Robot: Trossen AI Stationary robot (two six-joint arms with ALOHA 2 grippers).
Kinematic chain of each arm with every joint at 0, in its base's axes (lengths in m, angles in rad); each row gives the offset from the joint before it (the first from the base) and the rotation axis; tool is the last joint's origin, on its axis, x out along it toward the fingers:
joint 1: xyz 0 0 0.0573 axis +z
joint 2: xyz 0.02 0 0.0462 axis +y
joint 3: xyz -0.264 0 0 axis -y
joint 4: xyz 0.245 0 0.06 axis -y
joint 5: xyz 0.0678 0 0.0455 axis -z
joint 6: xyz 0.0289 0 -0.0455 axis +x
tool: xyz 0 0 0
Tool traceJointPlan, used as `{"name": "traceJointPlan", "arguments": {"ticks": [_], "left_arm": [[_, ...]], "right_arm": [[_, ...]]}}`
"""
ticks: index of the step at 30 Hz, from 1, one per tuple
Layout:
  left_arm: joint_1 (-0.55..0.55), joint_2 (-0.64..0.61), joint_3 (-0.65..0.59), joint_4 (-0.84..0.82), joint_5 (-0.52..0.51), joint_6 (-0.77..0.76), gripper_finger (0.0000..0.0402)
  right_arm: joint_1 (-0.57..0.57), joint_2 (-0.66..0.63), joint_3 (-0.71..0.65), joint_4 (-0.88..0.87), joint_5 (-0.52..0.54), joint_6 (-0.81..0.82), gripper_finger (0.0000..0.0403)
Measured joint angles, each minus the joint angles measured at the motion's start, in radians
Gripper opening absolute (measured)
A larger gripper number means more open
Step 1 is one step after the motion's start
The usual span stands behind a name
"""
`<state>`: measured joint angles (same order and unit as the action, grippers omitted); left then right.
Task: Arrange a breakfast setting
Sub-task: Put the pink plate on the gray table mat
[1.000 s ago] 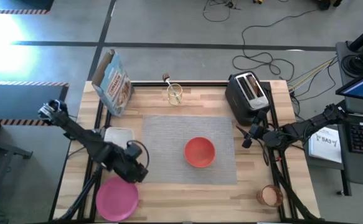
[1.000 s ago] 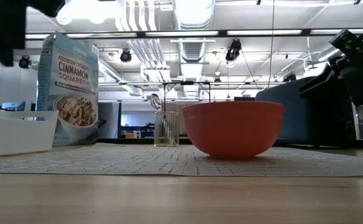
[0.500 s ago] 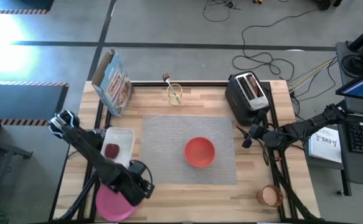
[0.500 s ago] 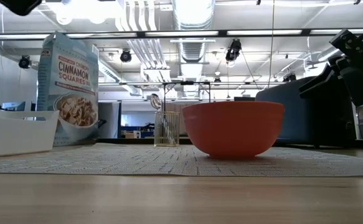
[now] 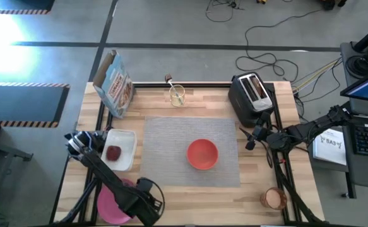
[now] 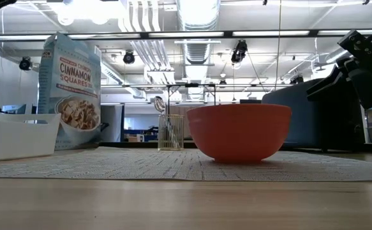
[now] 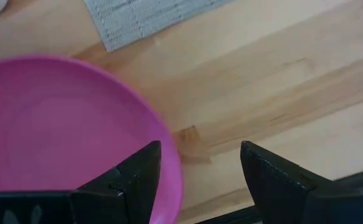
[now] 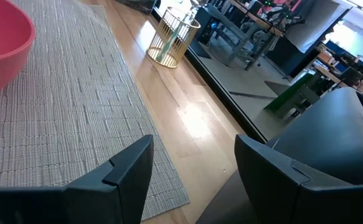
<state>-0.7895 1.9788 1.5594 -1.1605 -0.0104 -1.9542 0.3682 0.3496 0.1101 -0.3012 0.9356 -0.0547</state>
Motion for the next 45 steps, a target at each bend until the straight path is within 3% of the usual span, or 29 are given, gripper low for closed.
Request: {"name": "traceJointPlan", "arguments": {"ticks": [13,24,29,39,45], "left_arm": [[-0.027,0.043,-0.03,0.036,0.053,-0.103,0.0204],[-0.028,0.089,-0.057,0.095,0.108,-0.093,0.0199],[-0.027,0.096,-0.057,0.106,0.108,-0.069,0.0159],[-0.027,0.096,-0.06,0.121,0.113,-0.054,0.0018],[-0.019,0.096,-0.01,0.129,0.107,-0.051,0.0011]], "right_arm": [[0.0,0.0,0.0,0.0,0.0,0.0,0.0215],[0.0,0.0,0.0,0.0,0.0,0.0,0.0215],[0.0,0.0,0.0,0.0,0.0,0.0,0.0215],[0.0,0.0,0.0,0.0,0.0,0.0,0.0215],[0.0,0.0,0.0,0.0,0.0,0.0,0.0215]]}}
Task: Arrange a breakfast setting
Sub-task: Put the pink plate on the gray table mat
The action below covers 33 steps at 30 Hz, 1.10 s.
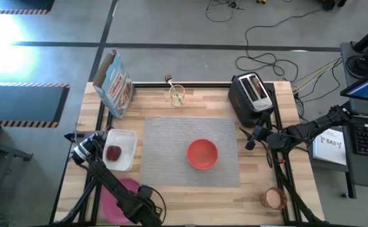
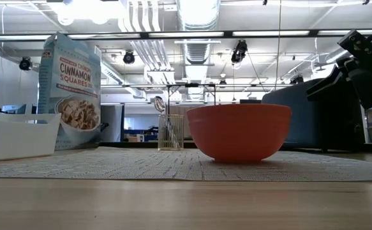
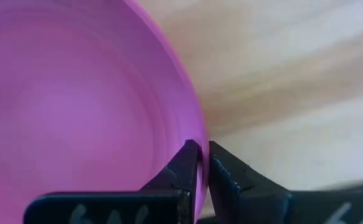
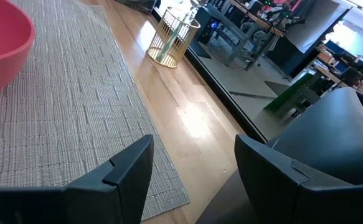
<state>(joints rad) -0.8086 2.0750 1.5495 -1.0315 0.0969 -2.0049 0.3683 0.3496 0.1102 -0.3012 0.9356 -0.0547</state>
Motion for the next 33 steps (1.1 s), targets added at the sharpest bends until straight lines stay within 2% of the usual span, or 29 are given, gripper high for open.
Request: {"name": "traceJointPlan", "arguments": {"ticks": [3,8,15,26,33], "left_arm": [[0.006,0.0,0.063,0.003,-0.028,0.03,0.0006],[0.028,0.0,0.207,-0.015,-0.14,0.102,0.0002],[0.078,0.0,0.34,-0.093,-0.273,0.267,0.0001],[0.262,0.0,0.263,-0.116,-0.277,0.66,0.0001],[0.326,0.0,0.209,-0.113,-0.269,0.864,0.0001]], "right_arm": [[0.0,0.0,0.0,0.0,0.0,0.0,0.0215],[0.0,0.0,0.0,0.0,0.0,0.0,0.0215],[0.0,0.0,0.0,0.0,0.0,0.0,0.0215],[0.0,0.0,0.0,0.0,0.0,0.0,0.0215],[0.0,0.0,0.0,0.0,0.0,0.0,0.0215]]}}
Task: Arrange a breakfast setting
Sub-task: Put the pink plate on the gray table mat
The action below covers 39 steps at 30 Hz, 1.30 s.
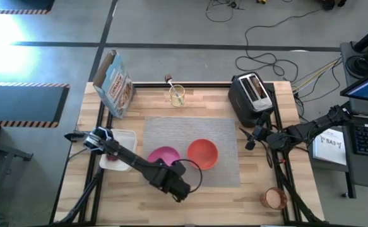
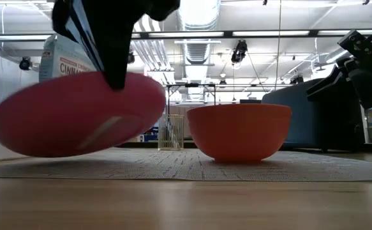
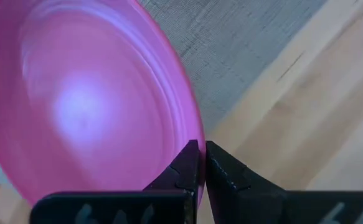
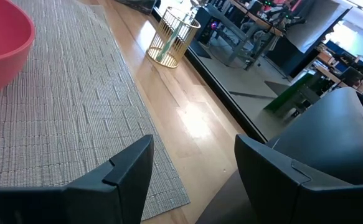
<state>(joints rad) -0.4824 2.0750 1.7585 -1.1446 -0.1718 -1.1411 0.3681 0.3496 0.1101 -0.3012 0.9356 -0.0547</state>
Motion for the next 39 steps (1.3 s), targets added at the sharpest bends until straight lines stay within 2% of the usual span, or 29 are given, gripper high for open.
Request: {"name": "traceJointPlan", "arguments": {"ticks": [7,16,20,26,39], "left_arm": [[0.063,0.0,-0.048,-0.024,0.0,0.17,0.0001],[0.162,0.0,-0.119,0.008,-0.008,0.491,0.0001],[0.207,0.0,-0.12,0.018,-0.028,0.587,0.0002],[0.258,0.0,-0.119,0.031,-0.029,0.586,0.0002],[0.271,0.0,-0.119,0.069,-0.029,0.553,0.0014]], "right_arm": [[0.0,0.0,0.0,0.0,0.0,0.0,0.0215],[0.0,0.0,0.0,0.0,0.0,0.0,0.0215],[0.0,0.0,0.0,0.0,0.0,0.0,0.0215],[0.0,0.0,0.0,0.0,0.0,0.0,0.0215],[0.0,0.0,0.0,0.0,0.0,0.0,0.0215]]}}
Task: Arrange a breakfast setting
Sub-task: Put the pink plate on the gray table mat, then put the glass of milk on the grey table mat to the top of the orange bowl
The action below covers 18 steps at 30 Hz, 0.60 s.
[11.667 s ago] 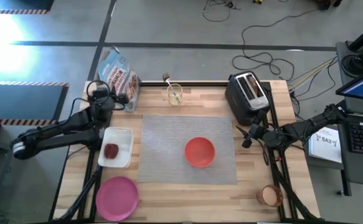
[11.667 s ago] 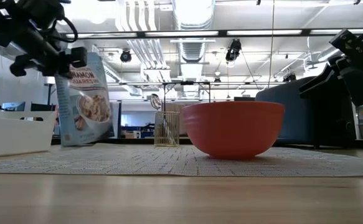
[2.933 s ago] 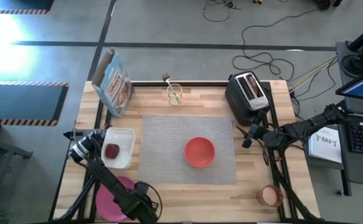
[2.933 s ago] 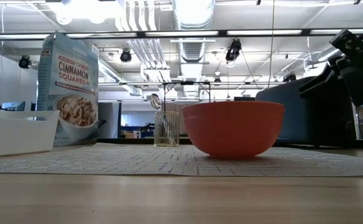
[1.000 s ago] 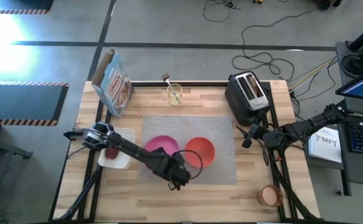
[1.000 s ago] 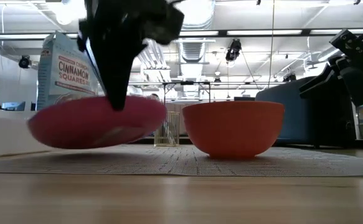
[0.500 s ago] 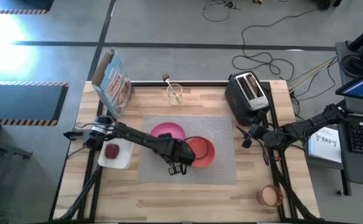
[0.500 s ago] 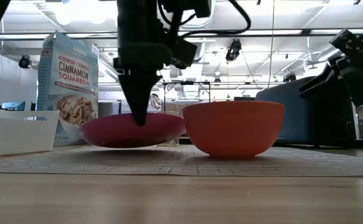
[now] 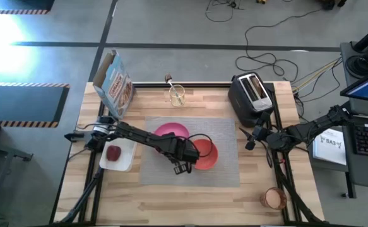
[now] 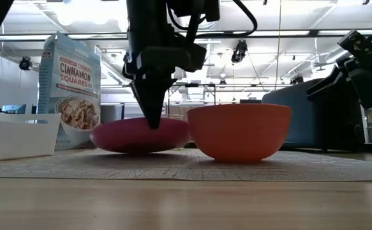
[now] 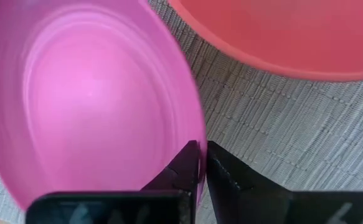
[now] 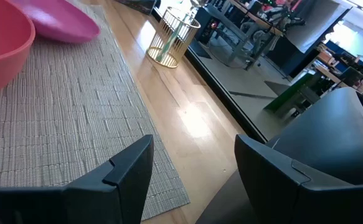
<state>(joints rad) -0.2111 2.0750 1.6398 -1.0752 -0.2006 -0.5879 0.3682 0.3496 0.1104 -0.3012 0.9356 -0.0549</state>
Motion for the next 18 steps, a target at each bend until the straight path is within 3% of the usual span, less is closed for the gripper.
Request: {"name": "traceJointPlan", "arguments": {"ticks": [8,18], "left_arm": [[0.002,0.0,-0.004,0.0,0.0,-0.061,0.0049],[-0.013,-0.001,0.045,-0.017,0.0,-0.106,0.0123]], "right_arm": [[0.0,0.0,0.0,0.0,0.0,0.0,0.0215],[0.0,0.0,0.0,0.0,0.0,0.0,0.0215]]}}
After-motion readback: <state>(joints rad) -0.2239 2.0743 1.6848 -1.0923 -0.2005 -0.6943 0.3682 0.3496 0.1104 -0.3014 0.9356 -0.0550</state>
